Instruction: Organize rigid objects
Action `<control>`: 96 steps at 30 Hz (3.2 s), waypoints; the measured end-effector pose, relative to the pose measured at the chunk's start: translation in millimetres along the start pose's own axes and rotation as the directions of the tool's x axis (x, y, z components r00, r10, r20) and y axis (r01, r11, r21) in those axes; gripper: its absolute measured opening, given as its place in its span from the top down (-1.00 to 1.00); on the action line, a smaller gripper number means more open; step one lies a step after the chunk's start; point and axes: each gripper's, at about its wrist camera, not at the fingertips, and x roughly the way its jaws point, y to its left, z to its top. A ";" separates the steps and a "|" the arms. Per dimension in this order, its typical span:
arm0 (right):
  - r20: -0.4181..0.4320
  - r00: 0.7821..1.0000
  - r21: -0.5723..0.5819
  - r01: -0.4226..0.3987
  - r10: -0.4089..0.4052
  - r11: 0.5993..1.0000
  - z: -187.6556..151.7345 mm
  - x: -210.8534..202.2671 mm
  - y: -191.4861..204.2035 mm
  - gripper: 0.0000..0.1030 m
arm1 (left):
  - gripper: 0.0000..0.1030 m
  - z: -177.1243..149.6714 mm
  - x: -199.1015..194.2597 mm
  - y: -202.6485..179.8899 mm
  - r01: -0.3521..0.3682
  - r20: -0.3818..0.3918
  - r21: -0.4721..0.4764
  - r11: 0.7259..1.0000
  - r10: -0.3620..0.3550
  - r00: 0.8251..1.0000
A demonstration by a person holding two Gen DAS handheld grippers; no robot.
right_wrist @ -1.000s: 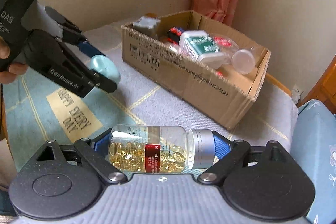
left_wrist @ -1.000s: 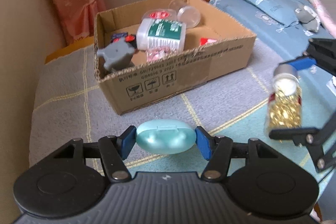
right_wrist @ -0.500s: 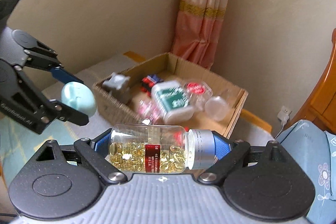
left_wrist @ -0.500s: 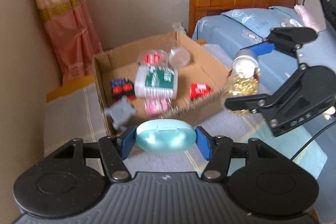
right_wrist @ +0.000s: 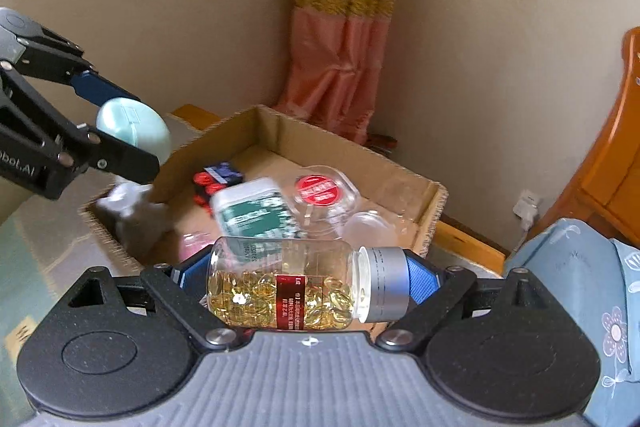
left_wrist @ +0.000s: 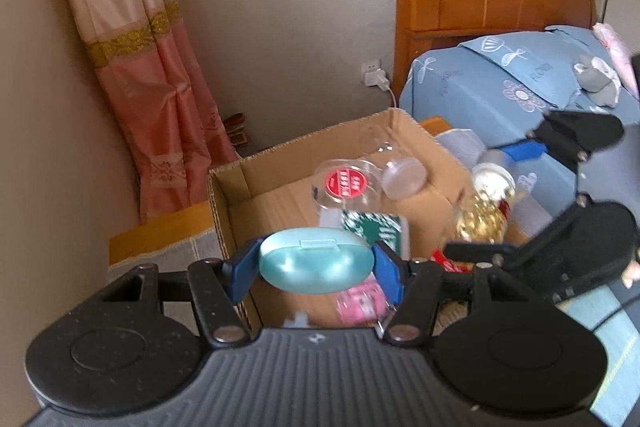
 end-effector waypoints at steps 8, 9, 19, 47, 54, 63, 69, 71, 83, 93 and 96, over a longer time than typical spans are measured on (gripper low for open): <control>0.033 0.999 0.059 -0.020 0.018 0.998 -6.3 -1.5 -8.7 -1.00 | -0.17 22.9 50.9 15.2 -0.010 -0.040 -0.028 1.000 0.008 0.999; 0.034 0.999 0.058 -0.018 0.016 0.998 -8.1 -3.1 -8.9 -1.00 | -0.17 25.5 58.5 16.8 -0.016 -0.047 -0.033 0.999 0.014 0.999; 0.024 1.000 0.090 -0.021 0.019 0.996 -21.3 -9.6 -11.8 -1.00 | -0.79 27.4 85.9 28.6 -0.066 -0.058 -0.114 0.991 0.060 0.997; -0.141 0.968 0.419 0.250 -0.210 0.873 -71.5 -115.0 76.8 -1.00 | -0.98 -109.9 -117.2 -63.7 -0.258 0.071 -0.163 0.952 0.272 0.960; -0.152 0.959 0.427 0.283 -0.240 0.859 -83.8 -128.0 87.9 -1.00 | -0.98 -117.8 -125.2 -68.3 -0.242 0.066 -0.214 0.946 0.262 0.963; -0.145 0.957 0.420 0.289 -0.251 0.860 -82.5 -133.2 92.7 -1.00 | -0.98 -124.5 -128.4 -68.2 -0.232 0.042 -0.272 0.934 0.252 0.967; -0.144 0.957 0.417 0.288 -0.250 0.862 -81.6 -132.8 93.7 -1.00 | -0.98 -125.7 -127.9 -66.5 -0.235 0.038 -0.282 0.930 0.256 0.966; -0.144 0.957 0.417 0.289 -0.252 0.862 -81.6 -133.2 93.5 -1.00 | -0.98 -126.2 -128.0 -66.8 -0.235 0.038 -0.282 0.930 0.256 0.966; -0.134 0.958 0.415 0.288 -0.255 0.863 -78.5 -135.1 96.0 -1.00 | -0.98 -125.7 -130.4 -69.5 -0.234 0.044 -0.284 0.930 0.257 0.966; -0.132 0.958 0.414 0.285 -0.253 0.865 -78.5 -135.2 96.3 -1.00 | -0.98 -125.8 -130.5 -70.0 -0.232 0.042 -0.283 0.931 0.254 0.966; -0.131 0.958 0.413 0.286 -0.254 0.865 -78.8 -135.5 96.1 -1.00 | -0.98 -125.6 -130.9 -70.0 -0.232 0.043 -0.282 0.931 0.254 0.966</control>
